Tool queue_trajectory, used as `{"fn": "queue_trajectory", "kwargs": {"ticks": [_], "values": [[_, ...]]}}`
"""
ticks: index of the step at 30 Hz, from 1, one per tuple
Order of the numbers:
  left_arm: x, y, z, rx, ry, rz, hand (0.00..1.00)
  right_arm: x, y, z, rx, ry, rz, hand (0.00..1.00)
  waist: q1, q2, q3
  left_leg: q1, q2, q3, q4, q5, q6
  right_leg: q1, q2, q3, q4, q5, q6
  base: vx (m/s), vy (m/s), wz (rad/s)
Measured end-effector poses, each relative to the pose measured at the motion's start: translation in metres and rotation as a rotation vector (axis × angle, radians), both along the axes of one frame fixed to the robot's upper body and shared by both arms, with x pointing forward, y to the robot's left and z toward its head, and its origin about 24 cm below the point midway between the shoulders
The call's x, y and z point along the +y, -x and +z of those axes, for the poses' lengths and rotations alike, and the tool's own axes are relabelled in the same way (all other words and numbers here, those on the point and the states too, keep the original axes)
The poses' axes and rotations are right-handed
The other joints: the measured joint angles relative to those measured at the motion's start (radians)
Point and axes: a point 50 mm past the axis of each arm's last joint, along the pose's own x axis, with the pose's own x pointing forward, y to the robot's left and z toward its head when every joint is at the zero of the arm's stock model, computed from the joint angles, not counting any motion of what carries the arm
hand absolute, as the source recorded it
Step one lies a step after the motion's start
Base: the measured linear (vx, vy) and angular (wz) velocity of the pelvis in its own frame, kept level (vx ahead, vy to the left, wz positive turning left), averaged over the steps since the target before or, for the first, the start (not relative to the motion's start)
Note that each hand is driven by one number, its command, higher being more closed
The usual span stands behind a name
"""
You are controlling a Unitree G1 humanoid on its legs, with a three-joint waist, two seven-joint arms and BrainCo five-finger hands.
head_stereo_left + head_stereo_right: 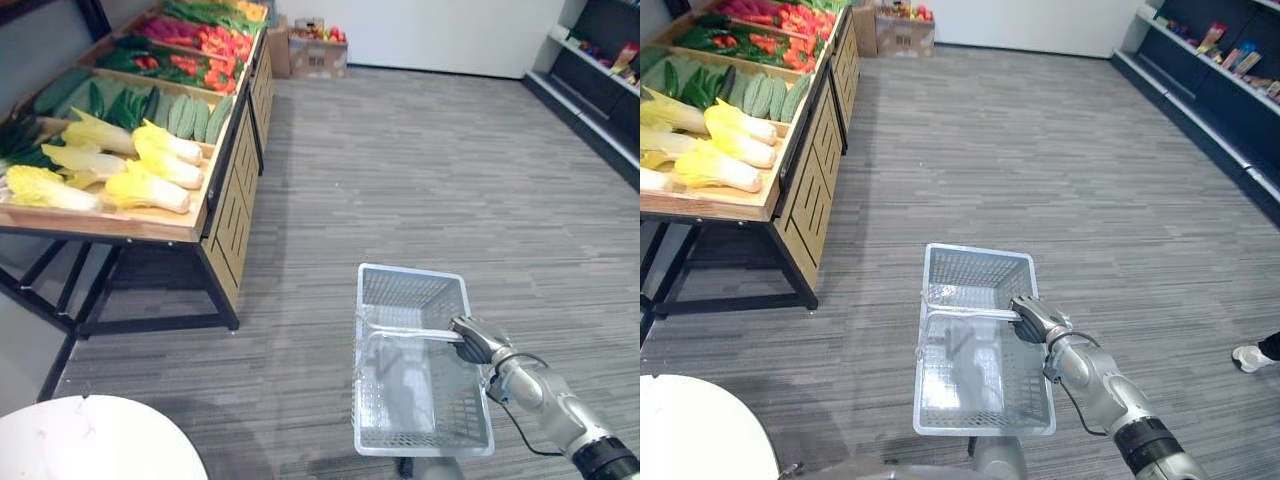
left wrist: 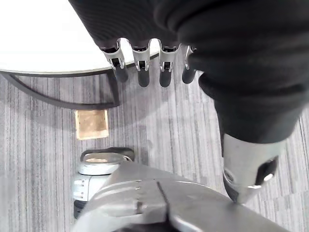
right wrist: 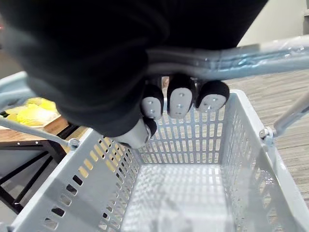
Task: Pick vegetable in the basket
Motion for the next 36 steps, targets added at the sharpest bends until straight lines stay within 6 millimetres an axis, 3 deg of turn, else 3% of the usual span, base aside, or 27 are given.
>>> {"fn": "queue_trajectory", "kwargs": {"ticks": [1, 3, 4, 6, 8, 10, 11, 13, 14, 16, 18, 19, 20, 21, 22, 24, 27, 29, 30, 31, 33, 34, 35, 36], "values": [[0.000, -0.006, 0.001, -0.013, -0.001, -0.003, 0.00, -0.003, -0.001, 0.002, -0.010, -0.003, -0.018, 1.00, -0.003, -0.016, 0.010, 0.015, -0.022, -0.033, 0.005, -0.031, -0.011, -0.004, -0.021, -0.002, -0.051, 0.001, 0.002, 0.47, -0.149, 0.68], [-0.001, -0.008, 0.001, -0.021, 0.001, -0.004, 0.00, -0.007, -0.001, 0.003, -0.011, -0.003, -0.040, 1.00, -0.016, -0.020, 0.009, 0.033, -0.021, -0.062, 0.025, -0.068, -0.015, 0.005, -0.020, -0.006, -0.033, 0.001, -0.006, 0.48, -0.217, 0.73], [0.000, -0.008, 0.001, -0.019, -0.001, -0.001, 0.00, -0.014, 0.002, 0.002, -0.009, -0.002, -0.067, 1.00, -0.022, -0.004, -0.011, 0.047, 0.007, -0.101, 0.056, -0.131, -0.037, 0.025, 0.012, -0.005, 0.007, 0.046, -0.043, 0.58, -0.285, 0.69], [-0.012, -0.003, -0.002, -0.010, 0.031, 0.014, 0.00, -0.022, 0.003, 0.002, 0.000, 0.015, -0.104, 1.00, -0.013, 0.070, -0.043, 0.047, 0.077, -0.141, 0.128, -0.135, -0.071, 0.022, 0.073, -0.052, 0.094, 0.059, -0.059, 0.75, -0.317, 0.54], [-0.019, -0.003, -0.004, -0.010, 0.049, 0.024, 0.00, -0.023, 0.002, 0.002, 0.000, 0.017, -0.108, 1.00, 0.004, 0.084, -0.049, -0.039, 0.101, -0.150, 0.330, -0.063, -0.122, 0.048, 0.098, -0.087, 0.119, 0.020, -0.089, 0.69, -0.315, 0.19], [-0.017, -0.008, -0.002, -0.033, 0.047, 0.058, 0.00, -0.026, 0.005, 0.001, 0.012, 0.024, -0.122, 1.00, 0.014, 0.067, -0.036, -0.199, 0.129, -0.135, 0.721, 0.203, -0.203, 0.192, 0.113, -0.138, 0.078, -0.042, -0.115, 0.65, -0.269, 0.33], [-0.017, -0.009, -0.002, -0.038, 0.046, 0.062, 0.00, -0.027, 0.005, 0.000, 0.014, 0.020, -0.128, 1.00, 0.023, 0.066, -0.035, -0.226, 0.152, -0.096, 0.797, 0.194, -0.188, 0.235, 0.122, -0.139, 0.058, -0.045, -0.120, 0.61, -0.231, 0.20], [-0.015, -0.018, 0.001, -0.077, 0.027, 0.065, 0.00, -0.029, 0.005, 0.001, 0.004, 0.018, -0.143, 1.00, 0.047, 0.054, -0.026, -0.329, 0.199, 0.046, 0.949, 0.114, -0.091, 0.389, 0.114, -0.141, 0.010, -0.060, -0.141, 0.58, -0.171, 0.01], [-0.015, -0.018, 0.002, -0.082, 0.025, 0.066, 0.00, -0.030, 0.005, 0.002, 0.002, 0.018, -0.146, 1.00, 0.048, 0.052, -0.025, -0.342, 0.198, 0.055, 0.946, 0.108, -0.089, 0.401, 0.111, -0.142, 0.007, -0.061, -0.143, 0.54, -0.044, 0.09], [-0.013, -0.024, 0.004, -0.106, 0.017, 0.065, 0.00, -0.033, 0.004, 0.004, -0.007, 0.013, -0.163, 1.00, 0.053, 0.047, -0.022, -0.433, 0.189, 0.103, 0.866, 0.074, -0.089, 0.451, 0.085, -0.159, -0.007, -0.084, -0.134, 0.37, 0.047, 0.14], [-0.014, -0.031, 0.006, -0.123, 0.014, 0.055, 0.00, -0.042, 0.013, 0.000, 0.006, -0.005, -0.211, 1.00, 0.058, 0.051, -0.019, -0.487, 0.150, 0.164, 0.504, 0.098, -0.092, 0.511, 0.052, -0.202, -0.017, -0.155, -0.057, 0.47, 0.158, 0.32], [-0.016, -0.031, 0.005, -0.122, 0.018, 0.049, 0.00, -0.045, 0.016, -0.002, 0.012, -0.002, -0.222, 1.00, 0.057, 0.063, -0.022, -0.477, 0.146, 0.171, 0.376, 0.146, -0.087, 0.525, 0.055, -0.213, -0.017, -0.175, -0.041, 0.49, 0.204, 0.40], [-0.024, -0.026, 0.003, -0.110, 0.036, 0.045, 0.00, -0.051, 0.024, -0.005, 0.032, 0.012, -0.235, 1.00, 0.060, 0.110, -0.030, -0.460, 0.142, 0.163, 0.120, 0.318, -0.086, 0.559, 0.086, -0.225, -0.018, -0.229, -0.004, 0.46, 0.235, 0.59], [-0.017, -0.030, 0.004, -0.111, 0.020, 0.045, 0.00, -0.044, 0.027, -0.016, 0.063, -0.031, -0.261, 1.00, 0.052, 0.068, -0.029, -0.456, 0.089, 0.163, 0.095, 0.355, -0.019, 0.582, 0.050, -0.223, -0.024, -0.277, 0.002, 0.45, 0.217, 0.62], [-0.009, -0.033, 0.007, -0.125, -0.003, 0.040, 0.00, -0.039, 0.026, -0.018, 0.071, -0.032, -0.240, 1.00, 0.056, 0.055, -0.023, -0.465, 0.070, 0.153, 0.086, 0.352, -0.019, 0.568, 0.049, -0.199, -0.020, -0.280, -0.005, 0.30, 0.155, 0.56], [-0.002, -0.038, 0.010, -0.140, -0.022, 0.044, 0.00, -0.035, 0.021, -0.017, 0.066, -0.033, -0.225, 1.00, 0.077, 0.040, -0.007, -0.481, 0.051, 0.154, 0.141, 0.294, -0.011, 0.575, 0.043, -0.163, -0.019, -0.267, -0.004, 0.32, 0.139, 0.19], [-0.003, -0.025, 0.006, -0.099, -0.024, 0.078, 0.00, -0.024, 0.010, -0.011, 0.035, -0.045, -0.172, 1.00, 0.098, 0.036, -0.007, -0.435, 0.036, 0.184, 0.145, 0.247, -0.001, 0.580, 0.012, -0.098, 0.022, -0.214, 0.012, 0.28, 0.135, -0.17], [-0.009, -0.019, 0.003, -0.081, -0.008, 0.087, 0.00, -0.019, 0.009, -0.010, 0.029, -0.065, -0.166, 1.00, 0.098, 0.023, -0.007, -0.372, 0.019, 0.201, 0.075, 0.245, -0.002, 0.503, -0.020, -0.053, 0.198, -0.210, 0.014, 0.19, 0.111, -0.27], [-0.005, -0.016, 0.003, -0.073, -0.019, 0.087, 0.00, -0.014, 0.009, -0.012, 0.032, -0.083, -0.163, 1.00, 0.098, 0.012, -0.006, -0.332, 0.012, 0.213, 0.026, 0.245, -0.002, 0.420, -0.042, -0.024, 0.369, -0.197, 0.016, 0.22, 0.118, -0.50], [0.001, -0.006, 0.003, -0.047, -0.035, 0.083, 0.00, -0.001, 0.009, -0.018, 0.050, -0.109, -0.140, 1.00, 0.092, -0.010, 0.000, -0.236, -0.004, 0.239, -0.058, 0.245, -0.003, 0.282, -0.071, 0.038, 0.648, -0.063, 0.030, 0.25, 0.119, -0.46], [0.003, 0.002, 0.002, -0.019, -0.046, 0.055, 0.00, 0.009, 0.015, -0.029, 0.090, -0.132, -0.133, 1.00, 0.067, -0.015, 0.003, -0.131, -0.003, 0.230, -0.118, 0.244, -0.001, 0.218, -0.076, 0.058, 0.836, 0.134, 0.041, 0.30, 0.118, -0.10], [0.005, 0.003, 0.003, -0.018, -0.052, 0.051, 0.00, 0.011, 0.015, -0.030, 0.089, -0.146, -0.142, 1.00, 0.064, -0.017, 0.004, -0.107, -0.002, 0.228, -0.119, 0.233, 0.013, 0.180, -0.087, 0.050, 0.917, 0.104, 0.007, 0.32, 0.099, 0.07], [0.010, -0.002, 0.005, -0.028, -0.064, 0.048, 0.00, 0.014, 0.013, -0.029, 0.083, -0.146, -0.131, 1.00, 0.064, -0.029, 0.007, -0.072, 0.003, 0.217, -0.118, 0.215, 0.027, 0.130, -0.082, 0.027, 0.987, 0.019, -0.045, 0.32, 0.055, 0.17], [0.012, -0.007, 0.006, -0.040, -0.070, 0.045, 0.00, 0.015, 0.014, -0.030, 0.086, -0.148, -0.130, 1.00, 0.061, -0.031, 0.005, -0.057, 0.011, 0.197, -0.116, 0.203, 0.031, 0.111, -0.075, -0.014, 0.986, -0.037, -0.060, 0.47, 0.018, 0.56]]}}
